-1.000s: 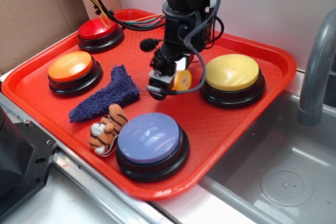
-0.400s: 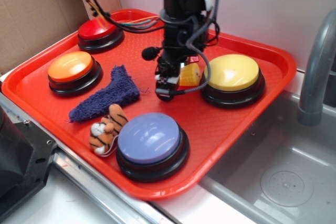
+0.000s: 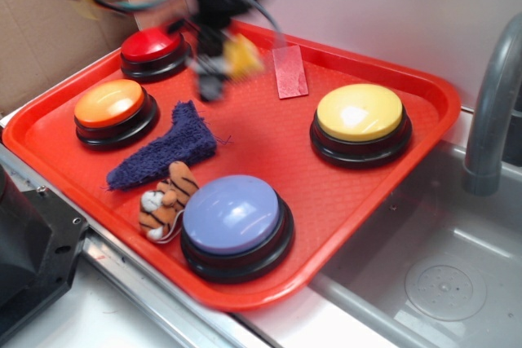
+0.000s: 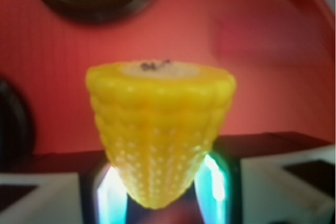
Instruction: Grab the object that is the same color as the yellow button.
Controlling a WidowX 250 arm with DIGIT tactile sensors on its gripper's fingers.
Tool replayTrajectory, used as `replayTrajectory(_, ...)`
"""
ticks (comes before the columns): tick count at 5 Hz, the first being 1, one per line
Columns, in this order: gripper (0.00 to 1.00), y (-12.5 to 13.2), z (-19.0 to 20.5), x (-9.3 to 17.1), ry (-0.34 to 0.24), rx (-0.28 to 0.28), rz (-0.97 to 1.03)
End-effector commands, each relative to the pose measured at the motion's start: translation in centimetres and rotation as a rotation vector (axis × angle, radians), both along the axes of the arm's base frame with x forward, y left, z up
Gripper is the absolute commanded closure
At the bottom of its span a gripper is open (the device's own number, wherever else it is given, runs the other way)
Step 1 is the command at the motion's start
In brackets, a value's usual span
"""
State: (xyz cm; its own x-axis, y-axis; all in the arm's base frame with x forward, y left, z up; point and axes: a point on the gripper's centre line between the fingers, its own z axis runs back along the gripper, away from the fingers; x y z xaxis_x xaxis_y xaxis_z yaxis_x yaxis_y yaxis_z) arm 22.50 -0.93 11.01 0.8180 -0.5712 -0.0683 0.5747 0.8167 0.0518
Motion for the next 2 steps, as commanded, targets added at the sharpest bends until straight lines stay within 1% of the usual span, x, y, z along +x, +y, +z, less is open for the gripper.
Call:
replayTrajectory(1, 1.00, -0.6, 9.0, -4.6, -0.074, 0.126, 0.488)
replayTrajectory(2, 1.00, -2.4, 9.7, -4.7, -0.076, 0.128, 0.691)
